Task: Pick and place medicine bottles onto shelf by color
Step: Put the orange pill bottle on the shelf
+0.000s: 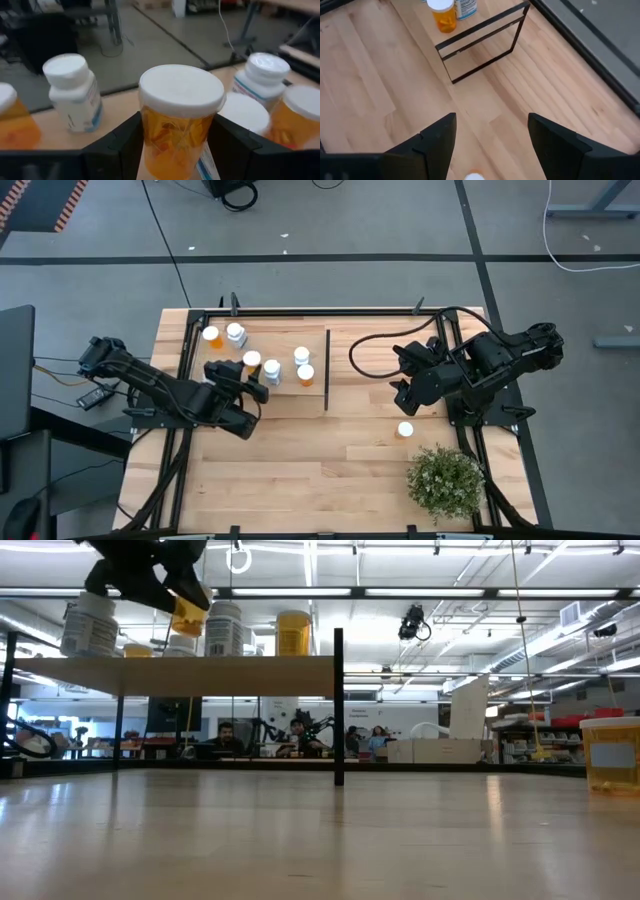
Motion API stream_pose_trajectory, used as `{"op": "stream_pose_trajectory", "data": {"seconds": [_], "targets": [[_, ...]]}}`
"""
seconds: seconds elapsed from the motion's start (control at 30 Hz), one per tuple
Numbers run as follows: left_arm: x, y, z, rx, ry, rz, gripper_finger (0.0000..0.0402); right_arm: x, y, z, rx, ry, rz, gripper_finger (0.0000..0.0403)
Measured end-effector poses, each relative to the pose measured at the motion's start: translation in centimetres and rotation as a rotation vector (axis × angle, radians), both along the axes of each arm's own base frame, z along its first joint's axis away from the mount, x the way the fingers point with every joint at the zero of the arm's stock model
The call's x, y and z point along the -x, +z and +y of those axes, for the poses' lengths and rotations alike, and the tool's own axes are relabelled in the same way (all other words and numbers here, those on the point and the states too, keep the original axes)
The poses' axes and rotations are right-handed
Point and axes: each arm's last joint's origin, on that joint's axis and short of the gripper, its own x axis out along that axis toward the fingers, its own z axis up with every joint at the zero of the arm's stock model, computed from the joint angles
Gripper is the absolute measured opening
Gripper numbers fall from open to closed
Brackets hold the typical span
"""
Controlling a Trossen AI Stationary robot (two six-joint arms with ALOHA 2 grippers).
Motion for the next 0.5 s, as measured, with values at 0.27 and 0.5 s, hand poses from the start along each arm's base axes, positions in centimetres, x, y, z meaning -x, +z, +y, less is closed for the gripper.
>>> {"op": "stream_pose_trajectory", "data": {"seconds": [0.27,0.5], "targets": [[0.12,0.45,0.66,-0.025,0.026,0.044,0.0202,-0.01,0.04,-0.07,0.046,0.023,0.005,0.0253],[0.58,0.49,0.75,-0.044,0.036,0.055,0.0199,0.04,0.02,-0.09,0.044,0.016,0.008,0.0253]]}}
